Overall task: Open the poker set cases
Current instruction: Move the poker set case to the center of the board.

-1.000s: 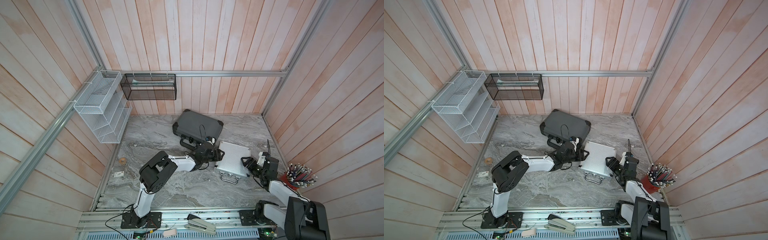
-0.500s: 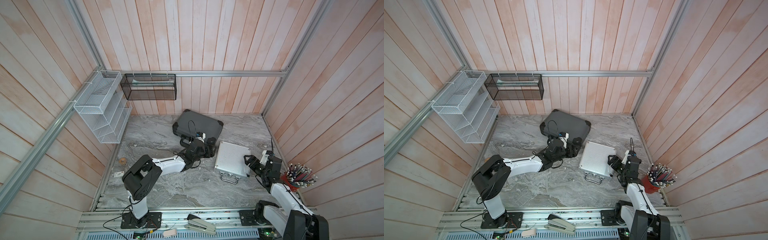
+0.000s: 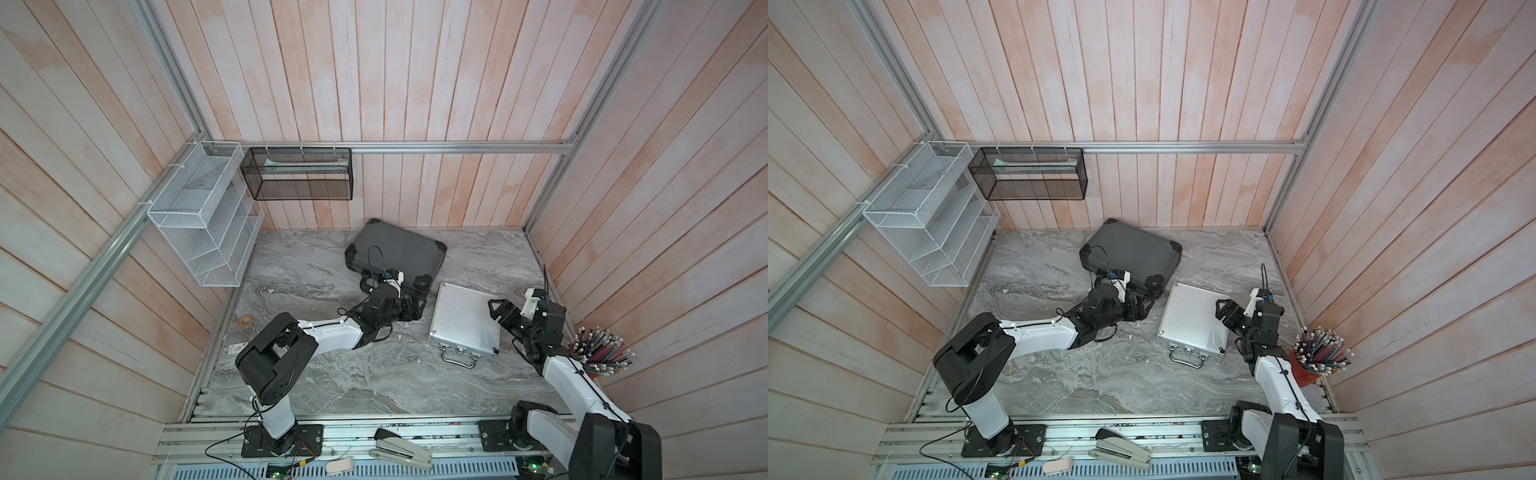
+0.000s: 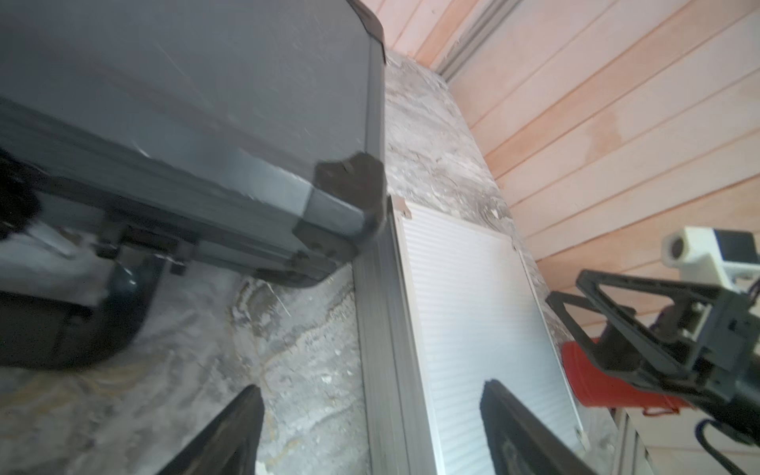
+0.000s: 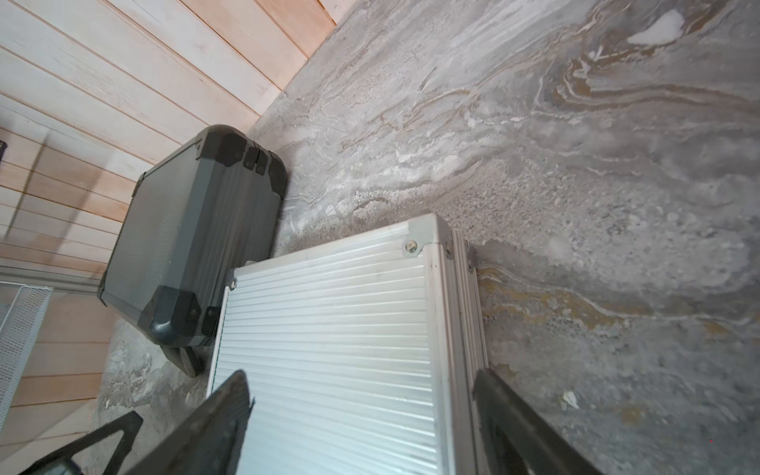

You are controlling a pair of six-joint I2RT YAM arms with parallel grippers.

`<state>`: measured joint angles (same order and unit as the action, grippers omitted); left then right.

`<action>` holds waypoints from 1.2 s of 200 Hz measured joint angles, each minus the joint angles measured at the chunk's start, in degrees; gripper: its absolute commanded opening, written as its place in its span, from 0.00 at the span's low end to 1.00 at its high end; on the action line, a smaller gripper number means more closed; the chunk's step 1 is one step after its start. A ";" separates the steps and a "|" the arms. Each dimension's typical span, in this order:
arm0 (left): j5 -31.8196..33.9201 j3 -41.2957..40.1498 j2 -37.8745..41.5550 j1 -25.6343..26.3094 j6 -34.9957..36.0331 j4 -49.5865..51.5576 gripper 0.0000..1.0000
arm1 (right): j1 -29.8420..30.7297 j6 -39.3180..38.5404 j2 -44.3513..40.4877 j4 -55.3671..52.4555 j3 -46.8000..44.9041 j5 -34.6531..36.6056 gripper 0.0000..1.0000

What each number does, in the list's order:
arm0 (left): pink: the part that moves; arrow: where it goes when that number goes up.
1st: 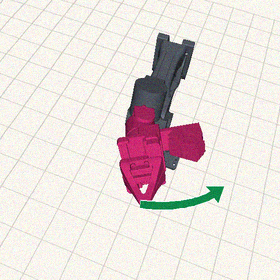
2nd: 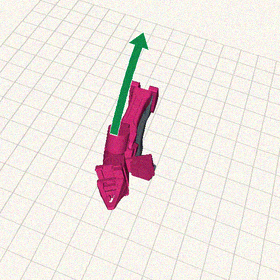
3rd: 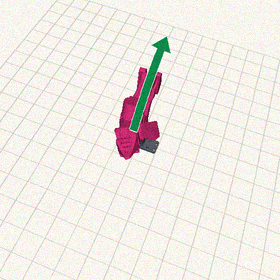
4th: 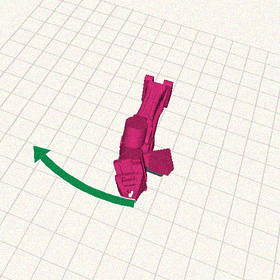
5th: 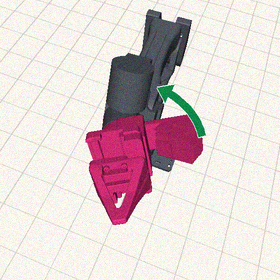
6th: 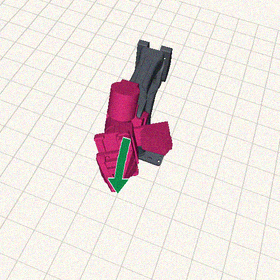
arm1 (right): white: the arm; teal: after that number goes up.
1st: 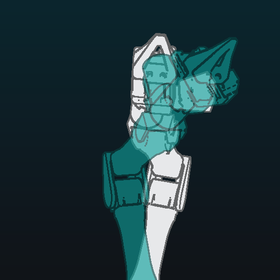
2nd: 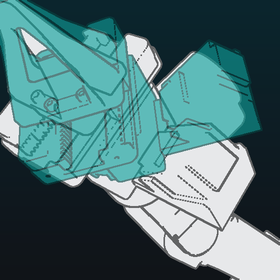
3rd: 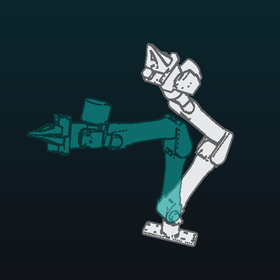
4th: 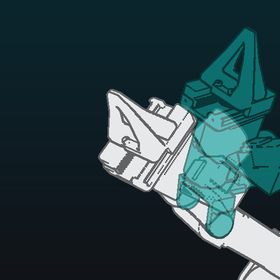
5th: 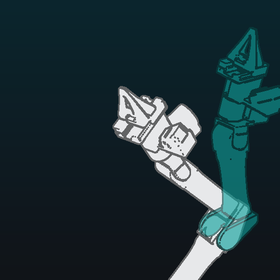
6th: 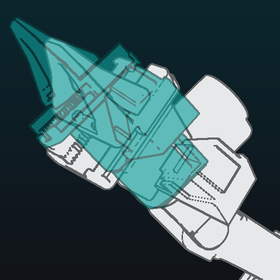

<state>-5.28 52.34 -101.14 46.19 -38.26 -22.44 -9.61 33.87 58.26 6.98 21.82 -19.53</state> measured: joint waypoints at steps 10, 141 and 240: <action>-0.70 -0.07 -0.37 2.05 -0.79 -0.39 0.85 | 0.04 0.22 -0.76 -0.94 -0.33 0.48 0.89; -6.47 6.19 -10.01 6.08 -7.52 -2.47 0.84 | 0.07 5.79 -7.28 -6.14 -9.68 -3.17 0.76; -6.62 16.15 -17.25 4.17 -8.59 0.24 0.81 | -0.22 7.82 -4.94 -2.08 -10.01 -2.86 0.90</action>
<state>-11.90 68.49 -118.39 50.37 -46.85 -22.20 -9.82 41.69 53.32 4.91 11.81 -22.39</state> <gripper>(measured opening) 0.806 0.875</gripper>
